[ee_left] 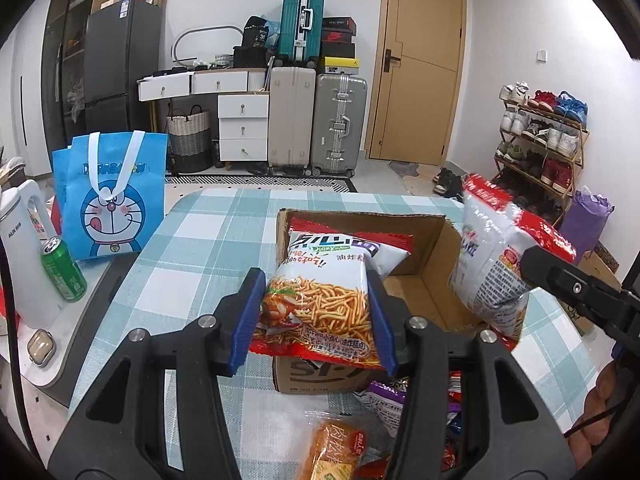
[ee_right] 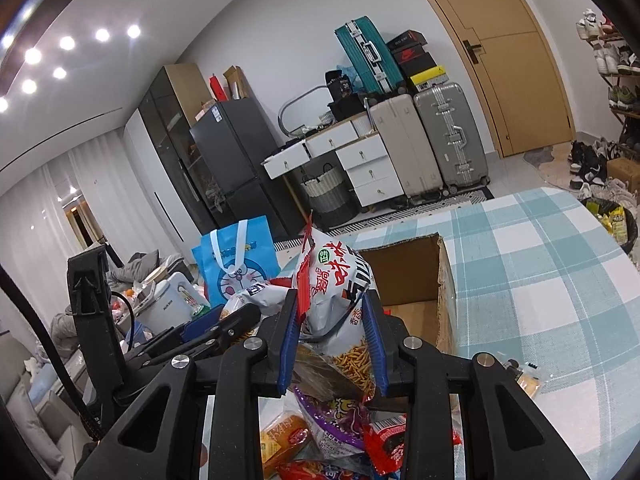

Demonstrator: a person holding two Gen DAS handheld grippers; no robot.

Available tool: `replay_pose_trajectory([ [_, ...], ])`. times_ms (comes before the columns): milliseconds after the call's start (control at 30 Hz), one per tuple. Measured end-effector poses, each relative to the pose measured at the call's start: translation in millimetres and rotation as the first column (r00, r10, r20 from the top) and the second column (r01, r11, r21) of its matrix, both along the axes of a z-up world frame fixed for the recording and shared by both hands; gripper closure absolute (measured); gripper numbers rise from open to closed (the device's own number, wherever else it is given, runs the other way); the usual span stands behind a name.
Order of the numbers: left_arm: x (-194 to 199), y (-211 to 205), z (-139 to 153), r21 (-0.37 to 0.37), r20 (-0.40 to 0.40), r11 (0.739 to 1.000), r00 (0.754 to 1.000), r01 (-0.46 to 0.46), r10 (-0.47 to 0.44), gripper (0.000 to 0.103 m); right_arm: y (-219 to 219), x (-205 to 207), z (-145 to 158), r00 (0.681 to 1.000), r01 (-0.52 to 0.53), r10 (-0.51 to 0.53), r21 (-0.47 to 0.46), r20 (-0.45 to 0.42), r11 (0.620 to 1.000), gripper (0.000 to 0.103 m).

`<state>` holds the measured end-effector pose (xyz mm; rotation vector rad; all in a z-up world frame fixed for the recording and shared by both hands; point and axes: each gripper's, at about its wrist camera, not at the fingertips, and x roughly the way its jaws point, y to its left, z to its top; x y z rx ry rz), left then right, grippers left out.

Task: Organize snacks
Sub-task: 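Lift both noodle bags into the SF cardboard box and open both tools, then withdraw both tools from the box back toward the remaining snacks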

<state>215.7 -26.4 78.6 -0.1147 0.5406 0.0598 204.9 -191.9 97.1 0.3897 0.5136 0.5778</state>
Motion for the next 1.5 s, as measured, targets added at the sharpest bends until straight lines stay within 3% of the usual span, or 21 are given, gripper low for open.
replay_pose_trajectory([
  [33,0.0,-1.9,-1.8,0.001,-0.004,1.0,1.0,0.002,-0.002,0.056,1.6,1.8,-0.4,1.0,0.006,-0.006,-0.007,-0.006,1.0,0.072],
  [167,3.4,-1.9,-6.6,0.001,-0.005,1.0,1.0,0.007,-0.007,0.053,1.6,9.2,-2.7,0.999,0.024,-0.025,-0.013,-0.036,1.0,0.051],
  [233,1.5,-0.7,-6.8,-0.006,-0.003,1.0,1.0,0.015,-0.015,0.04,-2.2,7.6,-3.0,0.999,0.041,-0.041,-0.024,-0.025,0.999,0.047],
  [267,-0.4,0.4,-6.3,-0.007,-0.003,1.0,1.0,0.019,-0.019,0.034,-5.1,5.4,-3.5,0.999,0.041,-0.041,-0.032,-0.025,0.999,0.037],
  [300,-3.3,2.0,-5.5,-0.007,0.002,1.0,1.0,0.019,-0.019,0.022,-8.3,5.0,-5.0,0.999,0.04,-0.041,-0.033,-0.025,0.999,0.032],
  [367,-10.0,3.4,-3.5,-0.001,0.008,1.0,1.0,0.014,-0.014,0.016,-17.5,0.7,-8.3,0.998,0.05,-0.05,-0.029,-0.024,0.998,0.014],
  [400,-14.5,3.9,-2.7,0.005,0.008,1.0,1.0,0.018,-0.018,0.015,-21.6,-1.6,-9.6,0.998,0.054,-0.055,-0.032,-0.027,0.998,0.009],
  [467,-20.1,3.7,-3.5,0.026,-0.009,0.999,1.0,0.021,-0.021,0.003,-28.6,-6.1,-12.1,0.997,0.059,-0.061,-0.064,-0.037,0.996,0.001],
  [667,-44.8,2.7,-8.8,0.053,-0.022,0.998,0.999,0.041,-0.04,0.001,-42.6,-16.6,-23.9,0.995,0.038,-0.051,-0.136,-0.087,0.99,0.001],
  [933,-77.4,12.9,-26.4,-0.001,-0.06,0.998,0.996,0.067,-0.067,0.001,-60.2,-31.4,-41.2,0.99,0.03,-0.049,-0.14,-0.136,0.99,0.0],
  [1067,-90.5,14.3,-32.9,0.031,-0.071,0.998,0.996,0.06,-0.058,0.001,-56.0,-34.3,-48.7,0.987,-0.005,-0.024,-0.188,-0.156,0.982,0.0],
  [1500,-91.2,22.1,-48.7,-0.006,-0.144,0.998,0.987,0.065,-0.065,0.001,-21.4,-33.8,-71.6,0.977,-0.1,0.038,-0.297,-0.209,0.95,0.0],
])
